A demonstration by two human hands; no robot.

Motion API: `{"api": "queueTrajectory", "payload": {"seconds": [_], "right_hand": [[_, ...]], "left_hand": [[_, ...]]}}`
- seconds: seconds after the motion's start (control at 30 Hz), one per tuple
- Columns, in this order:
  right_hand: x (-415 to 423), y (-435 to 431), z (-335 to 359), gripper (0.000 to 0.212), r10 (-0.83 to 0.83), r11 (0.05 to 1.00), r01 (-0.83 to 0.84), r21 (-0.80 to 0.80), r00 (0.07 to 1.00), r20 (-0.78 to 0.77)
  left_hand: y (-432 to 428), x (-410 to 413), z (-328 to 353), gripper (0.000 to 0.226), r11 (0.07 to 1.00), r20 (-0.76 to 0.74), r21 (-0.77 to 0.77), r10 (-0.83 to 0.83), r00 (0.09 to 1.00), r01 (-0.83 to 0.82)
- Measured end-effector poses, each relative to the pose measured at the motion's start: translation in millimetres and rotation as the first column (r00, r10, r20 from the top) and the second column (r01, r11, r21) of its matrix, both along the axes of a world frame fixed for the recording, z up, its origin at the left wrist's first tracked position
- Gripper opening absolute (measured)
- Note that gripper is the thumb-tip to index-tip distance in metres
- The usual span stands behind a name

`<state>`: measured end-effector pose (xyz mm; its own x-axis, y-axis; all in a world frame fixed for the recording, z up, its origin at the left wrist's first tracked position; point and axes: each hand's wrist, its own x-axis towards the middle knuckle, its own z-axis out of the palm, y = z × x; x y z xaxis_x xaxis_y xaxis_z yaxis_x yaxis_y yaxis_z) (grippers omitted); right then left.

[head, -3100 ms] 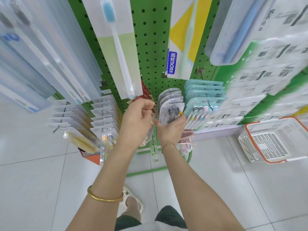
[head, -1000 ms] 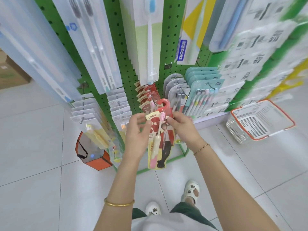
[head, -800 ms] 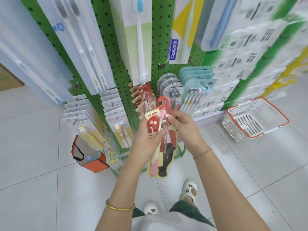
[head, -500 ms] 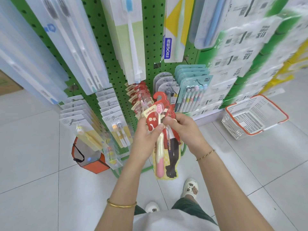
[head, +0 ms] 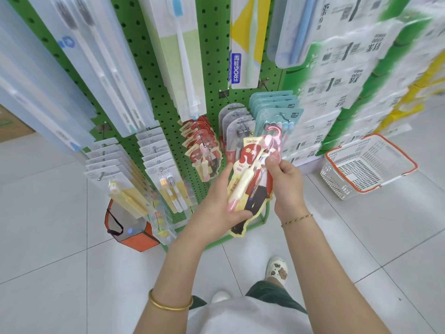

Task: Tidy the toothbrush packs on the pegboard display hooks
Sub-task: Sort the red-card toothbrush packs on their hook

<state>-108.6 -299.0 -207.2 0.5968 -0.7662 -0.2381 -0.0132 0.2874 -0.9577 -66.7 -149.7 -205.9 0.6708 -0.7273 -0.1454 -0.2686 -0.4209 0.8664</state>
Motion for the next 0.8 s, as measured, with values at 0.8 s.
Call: {"api": "queueTrajectory", "payload": {"seconds": [0.8], "right_hand": [[-12.8, 1.0, -4.4, 0.01, 0.14, 0.984, -0.152, 0.095, 0.982, 0.127]], "left_hand": [[3.4, -12.4, 28.2, 0.044, 0.969, -0.46, -0.246, -0.117, 0.88, 0.001]]}}
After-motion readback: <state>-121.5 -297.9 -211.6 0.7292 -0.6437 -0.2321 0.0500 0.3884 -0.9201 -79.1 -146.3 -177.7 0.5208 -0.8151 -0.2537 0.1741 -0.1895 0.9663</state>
